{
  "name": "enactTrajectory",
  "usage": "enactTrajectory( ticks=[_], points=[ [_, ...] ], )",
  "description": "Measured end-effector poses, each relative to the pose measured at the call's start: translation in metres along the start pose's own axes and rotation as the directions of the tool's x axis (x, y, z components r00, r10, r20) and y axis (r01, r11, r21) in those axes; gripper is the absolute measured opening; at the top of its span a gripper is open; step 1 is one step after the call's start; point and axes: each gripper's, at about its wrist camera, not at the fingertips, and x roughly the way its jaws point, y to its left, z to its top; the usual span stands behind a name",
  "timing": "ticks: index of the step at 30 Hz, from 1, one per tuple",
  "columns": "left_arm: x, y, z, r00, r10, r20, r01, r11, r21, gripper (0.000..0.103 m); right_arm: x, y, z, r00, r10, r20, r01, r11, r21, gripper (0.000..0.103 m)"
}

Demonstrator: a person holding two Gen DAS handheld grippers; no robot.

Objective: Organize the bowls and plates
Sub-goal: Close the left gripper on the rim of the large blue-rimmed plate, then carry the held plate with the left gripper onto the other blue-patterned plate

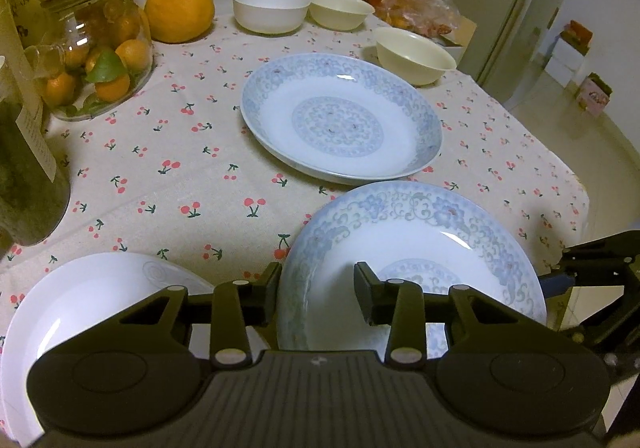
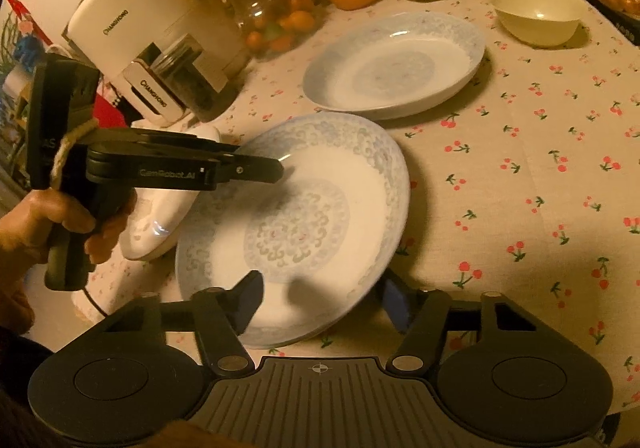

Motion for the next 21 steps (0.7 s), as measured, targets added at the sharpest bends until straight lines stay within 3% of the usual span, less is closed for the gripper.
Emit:
enactTrajectory(
  ticks=[6,16,21],
  points=[
    [-0.001,-0.002,0.001,1.0,0.014,0.0,-0.014,1.0,0.001,0.036,-0.001,-0.013,0.005,0.999,-0.03,-0.015,0.031,0.999,0.03,0.021],
    [-0.01,-0.001,0.005,0.999,0.02,0.026,-0.02,1.0,-0.006,0.034,-0.005,-0.022,0.011,0.999,0.024,-0.041,-0.019,0.993,0.113,0.017],
    [-0.016,0.002,0.009,0.998,0.021,0.055,-0.019,0.999,-0.036,0.028,-0.008,-0.023,0.014,0.998,0.047,-0.04,-0.041,0.99,0.135,0.016]
  ],
)
